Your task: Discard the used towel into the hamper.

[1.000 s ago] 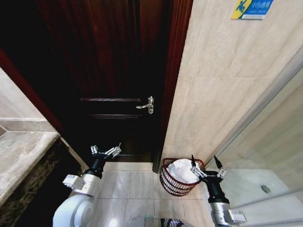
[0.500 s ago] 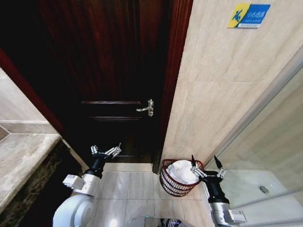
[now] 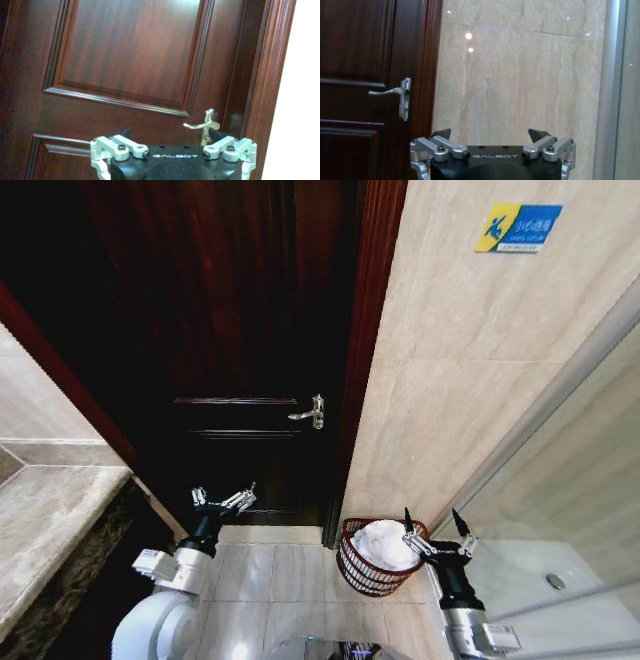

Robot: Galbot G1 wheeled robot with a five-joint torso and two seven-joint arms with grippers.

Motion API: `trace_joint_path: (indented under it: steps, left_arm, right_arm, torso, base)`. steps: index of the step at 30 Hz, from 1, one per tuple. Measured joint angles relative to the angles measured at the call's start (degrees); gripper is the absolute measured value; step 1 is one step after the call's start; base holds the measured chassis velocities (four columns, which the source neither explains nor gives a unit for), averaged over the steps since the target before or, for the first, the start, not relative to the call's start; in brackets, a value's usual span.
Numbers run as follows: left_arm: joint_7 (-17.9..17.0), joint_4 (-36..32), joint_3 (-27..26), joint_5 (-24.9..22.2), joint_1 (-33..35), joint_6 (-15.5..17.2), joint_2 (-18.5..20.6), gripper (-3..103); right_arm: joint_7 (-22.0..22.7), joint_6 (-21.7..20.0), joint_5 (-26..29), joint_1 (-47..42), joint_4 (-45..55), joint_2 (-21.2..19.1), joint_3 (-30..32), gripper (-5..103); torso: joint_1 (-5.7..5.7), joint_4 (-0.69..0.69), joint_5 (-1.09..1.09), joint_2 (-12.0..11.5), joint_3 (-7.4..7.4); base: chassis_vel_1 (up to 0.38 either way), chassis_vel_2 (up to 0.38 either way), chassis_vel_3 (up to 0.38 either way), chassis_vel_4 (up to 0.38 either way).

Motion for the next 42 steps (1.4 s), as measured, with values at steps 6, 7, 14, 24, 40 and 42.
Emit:
trace_joint_path:
  steps: [6,7,14,24,40,42]
  left_arm:
    - [0.0,0.0,0.0,0.0,0.0,0.0,0.0,100]
    - [0.0,0.0,0.0,0.0,0.0,0.0,0.0,100]
    - [0.0,0.0,0.0,0.0,0.0,0.0,0.0,100]
    - [0.0,0.0,0.0,0.0,0.0,0.0,0.0,100]
    - [0.0,0.0,0.0,0.0,0.0,0.0,0.0,100]
    - [0.0,0.0,0.0,0.0,0.0,0.0,0.0,100]
  right_arm:
    - [0.0,0.0,0.0,0.0,0.0,0.0,0.0,100]
    - [0.0,0.0,0.0,0.0,0.0,0.0,0.0,100]
    - [0.0,0.0,0.0,0.0,0.0,0.0,0.0,100]
    - [0.0,0.0,0.0,0.0,0.0,0.0,0.0,100]
    - [0.0,0.0,0.0,0.0,0.0,0.0,0.0,100]
    - [0.0,0.0,0.0,0.0,0.0,0.0,0.0,100]
  torso:
    - [0.29,0.0,0.0,0.7,0.37]
    - [0.44,0.0,0.0,1.0,0.54]
    - [1.36,0.0,0.0,3.1,1.64]
    - [1.76,0.0,0.0,3.8,1.98]
    - [1.64,0.0,0.0,3.5,1.8]
    - [1.64,0.0,-0.01,3.5,1.8]
  base:
    - [0.0,0.0,0.0,0.0]
    - [0.0,0.0,0.0,0.0]
    - [0.0,0.0,0.0,0.0]
    - [0.0,0.0,0.0,0.0]
    - [0.0,0.0,0.0,0.0]
    - [-0.038,-0.056,0.081,0.048]
